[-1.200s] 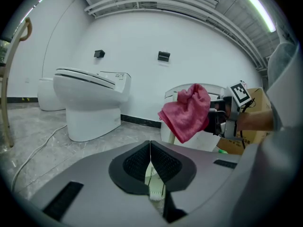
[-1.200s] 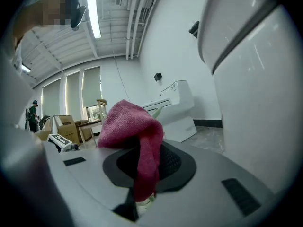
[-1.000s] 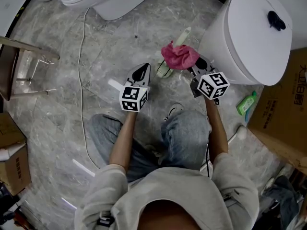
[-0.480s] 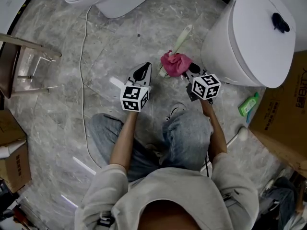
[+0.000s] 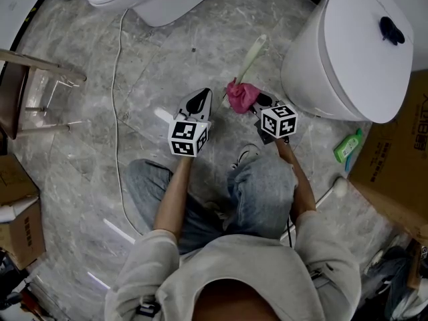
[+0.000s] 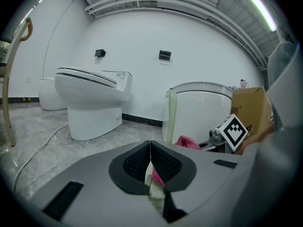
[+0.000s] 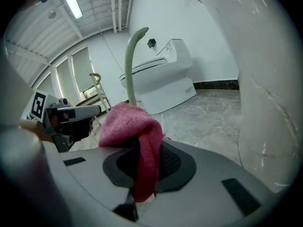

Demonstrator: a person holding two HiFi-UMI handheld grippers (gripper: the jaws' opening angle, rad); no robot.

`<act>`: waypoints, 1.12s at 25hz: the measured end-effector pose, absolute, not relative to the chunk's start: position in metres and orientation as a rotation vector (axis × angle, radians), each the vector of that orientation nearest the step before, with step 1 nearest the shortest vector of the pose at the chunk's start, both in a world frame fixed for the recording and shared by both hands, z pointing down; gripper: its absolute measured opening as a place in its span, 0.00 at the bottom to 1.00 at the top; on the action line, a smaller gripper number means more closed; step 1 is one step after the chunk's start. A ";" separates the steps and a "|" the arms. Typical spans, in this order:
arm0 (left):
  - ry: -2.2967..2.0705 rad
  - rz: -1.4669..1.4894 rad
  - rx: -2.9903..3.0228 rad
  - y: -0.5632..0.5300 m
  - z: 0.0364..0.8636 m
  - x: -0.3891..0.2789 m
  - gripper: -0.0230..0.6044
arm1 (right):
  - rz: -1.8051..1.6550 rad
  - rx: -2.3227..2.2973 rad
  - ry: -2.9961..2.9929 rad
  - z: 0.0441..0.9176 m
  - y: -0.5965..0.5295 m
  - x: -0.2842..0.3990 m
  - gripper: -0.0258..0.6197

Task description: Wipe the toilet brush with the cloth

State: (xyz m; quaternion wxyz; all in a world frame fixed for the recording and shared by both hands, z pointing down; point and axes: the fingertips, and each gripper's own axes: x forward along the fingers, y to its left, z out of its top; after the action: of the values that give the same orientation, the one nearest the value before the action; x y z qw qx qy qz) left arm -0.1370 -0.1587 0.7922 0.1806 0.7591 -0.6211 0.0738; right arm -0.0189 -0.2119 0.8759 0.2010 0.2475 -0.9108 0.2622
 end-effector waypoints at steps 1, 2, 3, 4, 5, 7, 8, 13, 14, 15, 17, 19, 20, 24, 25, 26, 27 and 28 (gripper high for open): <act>-1.754 0.209 2.145 -0.159 0.792 -0.137 0.07 | 0.734 0.689 -2.542 0.878 -0.211 -0.019 0.14; -1.754 0.210 2.145 -0.159 0.792 -0.137 0.07 | 0.736 0.688 -2.540 0.880 -0.211 -0.019 0.14; -1.754 0.211 2.146 -0.160 0.792 -0.137 0.07 | 0.738 0.688 -2.536 0.882 -0.211 -0.019 0.14; -1.754 0.212 2.146 -0.160 0.792 -0.137 0.07 | 0.739 0.686 -2.530 0.885 -0.210 -0.019 0.14; -1.755 0.213 2.144 -0.160 0.792 -0.137 0.07 | 0.739 0.683 -2.524 0.887 -0.209 -0.019 0.14; -1.755 0.217 2.141 -0.160 0.792 -0.137 0.07 | 0.733 0.674 -2.516 0.890 -0.207 -0.019 0.14; -1.755 0.217 2.141 -0.160 0.792 -0.137 0.07 | 0.726 0.668 -2.518 0.890 -0.206 -0.019 0.14; -1.753 0.212 2.146 -0.165 0.791 -0.136 0.07 | 0.637 0.666 -2.568 0.862 -0.206 -0.012 0.14; -1.751 0.211 2.149 -0.165 0.790 -0.135 0.07 | 0.616 0.676 -2.585 0.852 -0.206 -0.010 0.14; -1.748 0.211 2.154 -0.166 0.789 -0.134 0.07 | 0.598 0.689 -2.605 0.841 -0.207 -0.006 0.14; -1.742 0.215 2.166 -0.167 0.787 -0.131 0.07 | 0.564 0.725 -2.649 0.817 -0.210 0.000 0.14; -1.739 0.218 2.175 -0.167 0.785 -0.128 0.07 | 0.532 0.768 -2.697 0.791 -0.214 0.007 0.14; -1.739 0.218 2.179 -0.167 0.783 -0.127 0.07 | 0.514 0.789 -2.718 0.779 -0.216 0.010 0.14; -1.754 0.210 2.193 -0.168 0.772 -0.127 0.07 | 0.442 0.861 -2.794 0.736 -0.222 0.019 0.14; -1.763 0.203 2.192 -0.169 0.768 -0.128 0.07 | 0.425 0.875 -2.810 0.727 -0.223 0.021 0.14; -1.771 0.196 2.188 -0.172 0.766 -0.129 0.07 | 0.412 0.887 -2.826 0.720 -0.225 0.022 0.14; -1.777 0.190 2.184 -0.175 0.764 -0.131 0.07 | 0.402 0.899 -2.838 0.714 -0.227 0.023 0.14; -1.781 0.186 2.180 -0.178 0.763 -0.131 0.07 | 0.392 0.908 -2.847 0.710 -0.229 0.022 0.14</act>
State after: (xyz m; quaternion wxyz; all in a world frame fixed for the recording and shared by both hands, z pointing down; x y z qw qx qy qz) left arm -0.1314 -0.1785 0.7630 0.1596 0.7627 -0.6233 0.0650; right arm 0.0220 -0.2294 0.7102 0.0635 0.3008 -0.9427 0.1299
